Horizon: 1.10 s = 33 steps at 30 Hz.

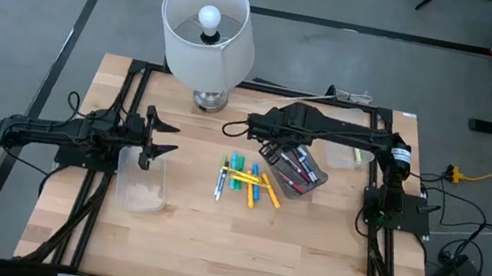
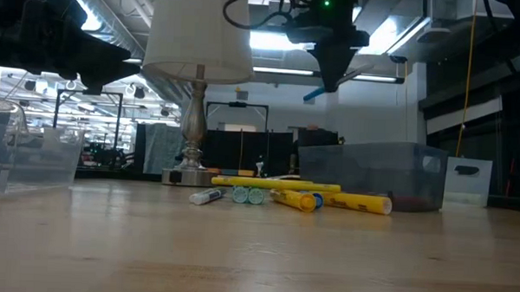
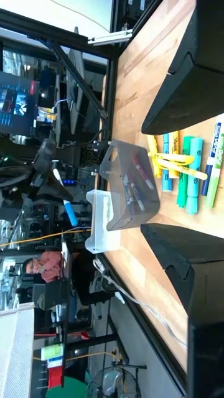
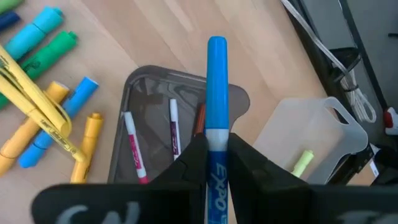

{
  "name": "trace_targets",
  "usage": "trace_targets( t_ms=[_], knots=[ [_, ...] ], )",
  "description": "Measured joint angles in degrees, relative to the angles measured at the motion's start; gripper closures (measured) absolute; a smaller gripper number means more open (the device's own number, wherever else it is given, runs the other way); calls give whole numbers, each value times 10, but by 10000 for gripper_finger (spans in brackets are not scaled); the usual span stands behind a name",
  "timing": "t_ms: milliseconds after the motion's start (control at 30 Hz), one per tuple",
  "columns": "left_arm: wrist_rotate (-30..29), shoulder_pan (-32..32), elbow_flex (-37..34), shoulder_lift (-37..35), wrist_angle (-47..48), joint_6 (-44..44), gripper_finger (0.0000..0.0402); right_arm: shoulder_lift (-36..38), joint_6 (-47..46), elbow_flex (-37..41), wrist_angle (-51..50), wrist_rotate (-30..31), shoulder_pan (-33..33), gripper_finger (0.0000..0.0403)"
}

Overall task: Pick & Place Markers
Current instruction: Put the light blue marker pen into the black bin

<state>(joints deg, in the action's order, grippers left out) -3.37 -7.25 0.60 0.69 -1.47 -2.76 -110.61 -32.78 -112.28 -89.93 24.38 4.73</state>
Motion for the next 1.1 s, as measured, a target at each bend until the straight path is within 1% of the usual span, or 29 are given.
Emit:
trace_targets(
  t_ms=[333, 500, 633, 833, 1033, 1100],
  knots=[
    [0, 0, 0, 0, 0, 0, 160, 1, 2, 82, -1, -1, 7, 362],
    [0, 0, 0, 0, 0, 0, 160, 32, 0, 142, 13, -12, 13, 362],
    [0, 0, 0, 0, 0, 0, 160, 75, -10, 209, 63, -23, 14, 362],
    [0, 0, 0, 0, 0, 0, 160, 150, -17, 322, 172, -52, 14, 362],
    [0, 0, 0, 0, 0, 0, 160, 211, -30, 423, 261, -53, 14, 362],
    [0, 0, 0, 0, 0, 0, 160, 229, -30, 453, 294, -63, 15, 362]
  ],
)
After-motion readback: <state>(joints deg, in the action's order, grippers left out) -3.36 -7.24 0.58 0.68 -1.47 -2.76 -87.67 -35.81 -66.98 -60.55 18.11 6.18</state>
